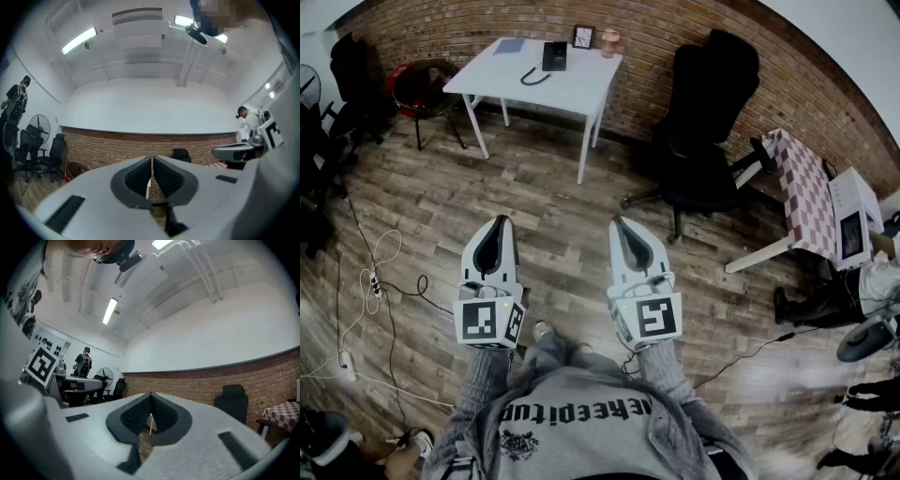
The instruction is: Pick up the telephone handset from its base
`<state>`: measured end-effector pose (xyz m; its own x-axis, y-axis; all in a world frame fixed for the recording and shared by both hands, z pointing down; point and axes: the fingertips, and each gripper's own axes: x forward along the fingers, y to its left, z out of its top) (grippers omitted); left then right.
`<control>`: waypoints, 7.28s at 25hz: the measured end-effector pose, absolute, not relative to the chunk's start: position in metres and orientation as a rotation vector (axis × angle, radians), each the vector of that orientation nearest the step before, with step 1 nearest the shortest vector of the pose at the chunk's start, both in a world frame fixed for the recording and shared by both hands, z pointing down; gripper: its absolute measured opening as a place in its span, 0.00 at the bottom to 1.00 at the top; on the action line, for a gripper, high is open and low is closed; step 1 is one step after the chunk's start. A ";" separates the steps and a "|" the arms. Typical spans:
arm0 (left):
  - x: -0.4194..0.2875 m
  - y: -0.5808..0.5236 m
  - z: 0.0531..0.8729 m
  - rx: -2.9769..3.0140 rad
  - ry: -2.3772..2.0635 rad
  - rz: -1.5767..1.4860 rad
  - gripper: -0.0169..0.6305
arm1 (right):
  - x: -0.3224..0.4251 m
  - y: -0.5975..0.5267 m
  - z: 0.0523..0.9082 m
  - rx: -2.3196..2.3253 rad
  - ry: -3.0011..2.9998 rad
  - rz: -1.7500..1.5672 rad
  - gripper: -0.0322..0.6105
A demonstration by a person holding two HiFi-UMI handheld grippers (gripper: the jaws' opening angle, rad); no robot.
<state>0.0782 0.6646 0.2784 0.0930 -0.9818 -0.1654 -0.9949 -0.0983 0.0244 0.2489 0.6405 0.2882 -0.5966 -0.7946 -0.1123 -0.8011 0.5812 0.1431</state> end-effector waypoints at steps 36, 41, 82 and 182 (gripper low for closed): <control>-0.024 0.512 0.273 -2.258 1.924 0.325 0.05 | 0.160 0.486 0.285 -1.471 2.675 0.368 0.05; -0.038 0.465 0.275 -2.223 1.957 0.307 0.05 | 0.145 0.430 0.287 -1.431 2.689 0.364 0.05; -0.037 0.070 0.253 -2.183 1.970 0.322 0.05 | 0.144 0.037 0.278 -1.394 2.717 0.360 0.05; -0.116 -0.382 0.602 -3.801 1.494 -0.226 0.22 | 0.034 -0.302 0.418 -1.938 2.829 -0.063 0.05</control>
